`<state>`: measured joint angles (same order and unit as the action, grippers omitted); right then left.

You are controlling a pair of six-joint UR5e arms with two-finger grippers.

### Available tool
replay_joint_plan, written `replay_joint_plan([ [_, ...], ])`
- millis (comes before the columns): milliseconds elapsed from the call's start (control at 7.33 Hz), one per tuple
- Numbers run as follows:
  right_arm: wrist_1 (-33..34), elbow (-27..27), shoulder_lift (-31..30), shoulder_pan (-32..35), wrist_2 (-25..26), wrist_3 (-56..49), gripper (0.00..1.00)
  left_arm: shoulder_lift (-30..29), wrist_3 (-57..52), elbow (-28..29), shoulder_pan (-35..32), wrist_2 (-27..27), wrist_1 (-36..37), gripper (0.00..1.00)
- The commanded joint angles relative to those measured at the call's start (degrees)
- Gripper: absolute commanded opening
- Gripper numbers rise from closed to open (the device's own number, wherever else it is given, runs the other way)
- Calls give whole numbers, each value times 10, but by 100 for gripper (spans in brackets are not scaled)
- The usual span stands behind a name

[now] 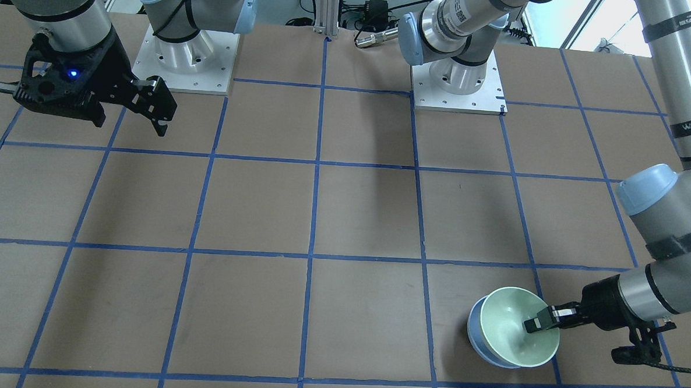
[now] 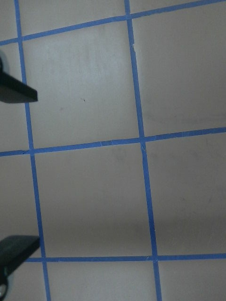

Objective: Stack green bowl on blue bowl
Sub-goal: 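Lower the green bowl into the blue bowl with the left gripper, then open the left gripper and raise it away from the bowls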

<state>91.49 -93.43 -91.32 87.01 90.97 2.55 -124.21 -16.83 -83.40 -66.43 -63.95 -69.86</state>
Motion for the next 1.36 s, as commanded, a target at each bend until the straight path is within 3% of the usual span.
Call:
replay_joint_plan([
  [0, 0, 0, 0, 0, -1, 0, 100, 1, 0, -7, 0, -1, 1, 52],
  [136, 0, 0, 0, 0, -1, 0, 100, 2, 0, -7, 0, -2, 1, 98],
  [955, 0, 0, 0, 0, 0, 0, 100, 56, 14, 10, -4, -21, -38, 100],
  [1227, 0, 0, 0, 0, 0, 0, 100, 93, 35, 31, -52, -129, -66, 100],
])
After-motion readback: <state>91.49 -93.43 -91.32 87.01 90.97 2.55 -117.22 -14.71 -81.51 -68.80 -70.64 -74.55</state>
